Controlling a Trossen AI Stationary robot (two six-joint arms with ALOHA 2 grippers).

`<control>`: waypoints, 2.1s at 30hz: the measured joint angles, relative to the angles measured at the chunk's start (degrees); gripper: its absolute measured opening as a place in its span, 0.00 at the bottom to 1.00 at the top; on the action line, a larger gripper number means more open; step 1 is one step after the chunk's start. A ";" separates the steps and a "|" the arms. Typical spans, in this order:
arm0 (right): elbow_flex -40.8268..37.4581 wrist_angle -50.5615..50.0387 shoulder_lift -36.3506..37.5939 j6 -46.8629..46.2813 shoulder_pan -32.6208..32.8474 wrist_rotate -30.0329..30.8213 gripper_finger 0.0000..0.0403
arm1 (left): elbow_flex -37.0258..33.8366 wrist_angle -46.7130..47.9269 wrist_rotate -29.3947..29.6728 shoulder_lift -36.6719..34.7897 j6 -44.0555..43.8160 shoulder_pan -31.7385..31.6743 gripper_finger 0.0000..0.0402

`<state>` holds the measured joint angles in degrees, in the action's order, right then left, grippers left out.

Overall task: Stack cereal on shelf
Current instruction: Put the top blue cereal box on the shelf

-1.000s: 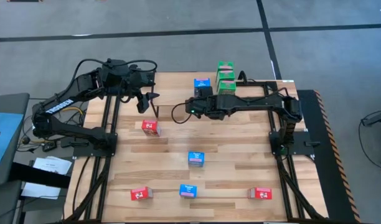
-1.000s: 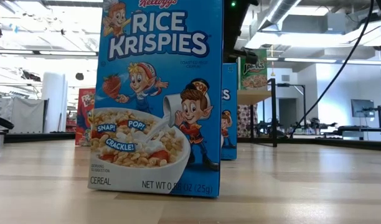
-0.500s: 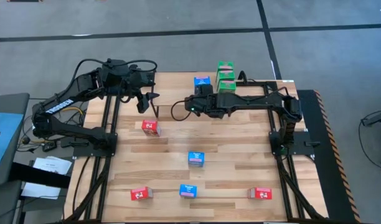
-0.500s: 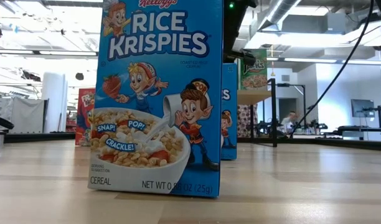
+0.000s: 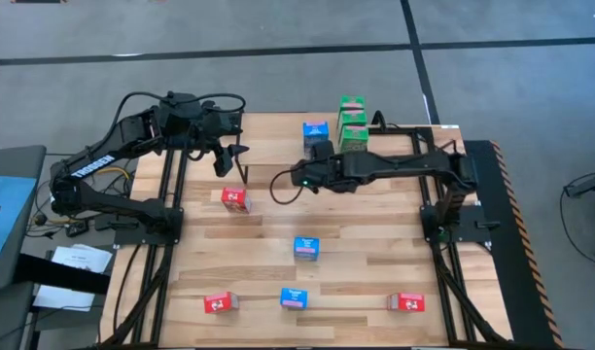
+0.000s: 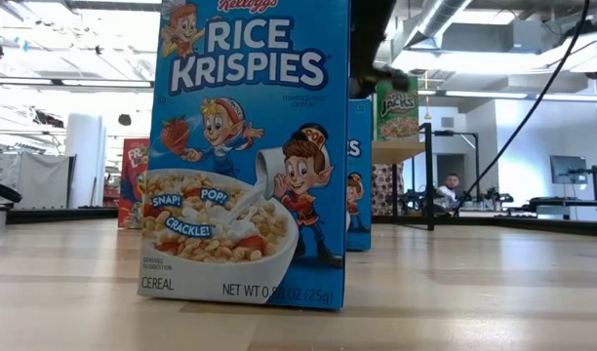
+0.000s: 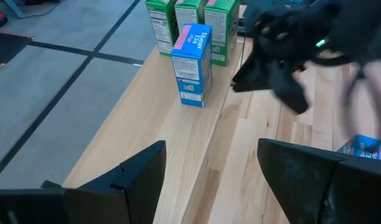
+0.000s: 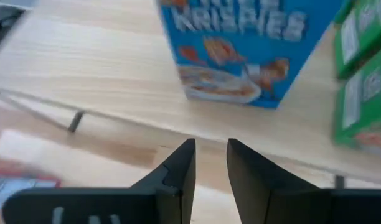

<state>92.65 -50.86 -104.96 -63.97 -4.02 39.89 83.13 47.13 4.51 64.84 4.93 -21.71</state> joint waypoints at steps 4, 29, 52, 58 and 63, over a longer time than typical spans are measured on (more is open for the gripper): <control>2.84 -3.71 2.03 6.26 1.44 -3.01 0.29 | 0.00 0.02 0.00 0.00 0.00 0.00 0.60; 17.36 -8.04 4.15 74.40 -11.54 -33.86 0.29 | 0.00 0.13 0.00 0.02 0.00 0.00 0.60; 37.27 -29.90 -10.14 80.57 -13.02 -37.15 0.29 | 0.00 0.10 -0.13 0.01 0.00 -0.01 0.60; 37.39 -29.79 -11.74 79.06 -12.90 -36.45 0.29 | 0.00 0.11 -0.11 0.02 0.00 -0.02 0.60; 37.39 -29.92 -13.40 78.60 -12.95 -35.55 0.29 | 0.00 0.11 -0.11 0.02 0.00 -0.02 0.60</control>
<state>130.04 -80.78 -118.36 14.63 -16.97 4.34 83.13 47.24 4.40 64.86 4.93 -21.74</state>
